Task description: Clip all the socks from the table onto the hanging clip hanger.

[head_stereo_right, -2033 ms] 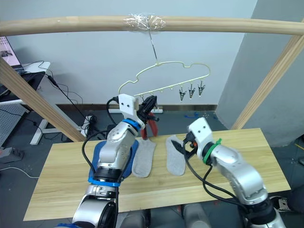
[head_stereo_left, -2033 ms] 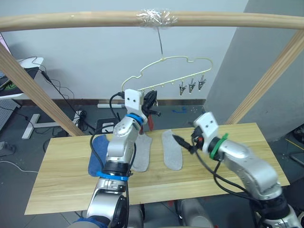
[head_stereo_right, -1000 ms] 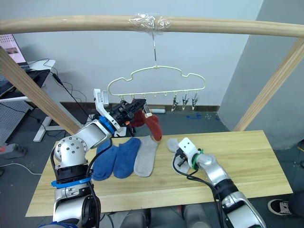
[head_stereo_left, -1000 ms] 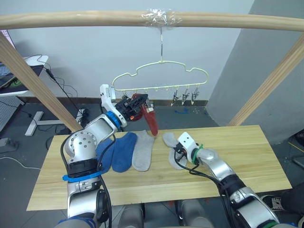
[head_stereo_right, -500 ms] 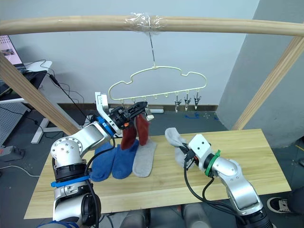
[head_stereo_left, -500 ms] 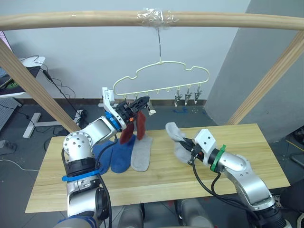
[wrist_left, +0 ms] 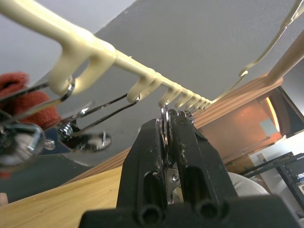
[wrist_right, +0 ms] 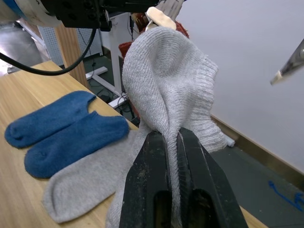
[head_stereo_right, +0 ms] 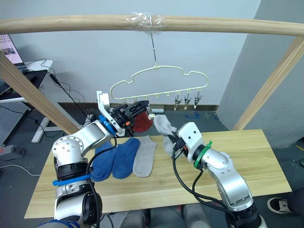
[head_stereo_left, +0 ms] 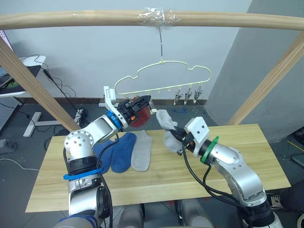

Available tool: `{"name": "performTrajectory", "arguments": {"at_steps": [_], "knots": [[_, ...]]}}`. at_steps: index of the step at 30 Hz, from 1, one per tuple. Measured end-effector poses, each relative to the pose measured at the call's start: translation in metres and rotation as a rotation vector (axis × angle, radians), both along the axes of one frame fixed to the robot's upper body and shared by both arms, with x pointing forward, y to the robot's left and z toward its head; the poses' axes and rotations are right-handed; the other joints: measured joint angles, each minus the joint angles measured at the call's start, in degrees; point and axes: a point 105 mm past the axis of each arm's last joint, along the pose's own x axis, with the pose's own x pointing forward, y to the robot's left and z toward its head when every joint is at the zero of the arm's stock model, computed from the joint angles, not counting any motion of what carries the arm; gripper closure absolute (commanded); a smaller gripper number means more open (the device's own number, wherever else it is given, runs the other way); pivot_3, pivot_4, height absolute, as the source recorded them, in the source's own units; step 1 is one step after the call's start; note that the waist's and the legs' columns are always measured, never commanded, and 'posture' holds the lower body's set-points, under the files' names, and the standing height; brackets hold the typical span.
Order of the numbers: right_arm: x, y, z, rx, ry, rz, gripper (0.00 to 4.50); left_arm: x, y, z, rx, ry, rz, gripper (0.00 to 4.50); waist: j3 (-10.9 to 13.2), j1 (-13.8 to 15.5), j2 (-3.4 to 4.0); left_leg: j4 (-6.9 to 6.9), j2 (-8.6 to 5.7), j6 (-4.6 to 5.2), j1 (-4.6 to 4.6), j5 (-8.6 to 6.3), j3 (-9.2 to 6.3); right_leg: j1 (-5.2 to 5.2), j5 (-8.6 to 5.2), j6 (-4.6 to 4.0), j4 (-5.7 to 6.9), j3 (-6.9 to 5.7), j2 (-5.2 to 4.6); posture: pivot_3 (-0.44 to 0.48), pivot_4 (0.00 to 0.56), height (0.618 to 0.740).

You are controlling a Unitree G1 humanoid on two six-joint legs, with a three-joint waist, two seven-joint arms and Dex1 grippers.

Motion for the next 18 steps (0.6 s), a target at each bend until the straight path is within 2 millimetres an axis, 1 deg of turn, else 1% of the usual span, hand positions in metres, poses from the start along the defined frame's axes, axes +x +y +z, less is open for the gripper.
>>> {"name": "performTrajectory", "arguments": {"at_steps": [4,18], "knots": [[-0.0013,0.0045,-0.0008,-0.002,0.011,0.018,4.48,0.0014,-0.0015,-0.0004,-0.011,0.004,0.001,4.5,0.0,0.0,0.0,0.01,0.0,0.0,0.0,0.0,0.01,0.0,0.0,0.0,0.01,0.01,0.0,-0.115,0.188,0.74],[-0.0017,0.0051,-0.0004,-0.008,0.012,0.029,4.48,0.0021,0.0009,0.0003,-0.007,-0.001,0.009,4.5,0.0,-0.01,0.0,0.0,0.0,0.0,0.0,0.0,0.01,-0.01,0.0,0.0,0.01,0.0,0.0,-0.111,0.183,0.74]]}}
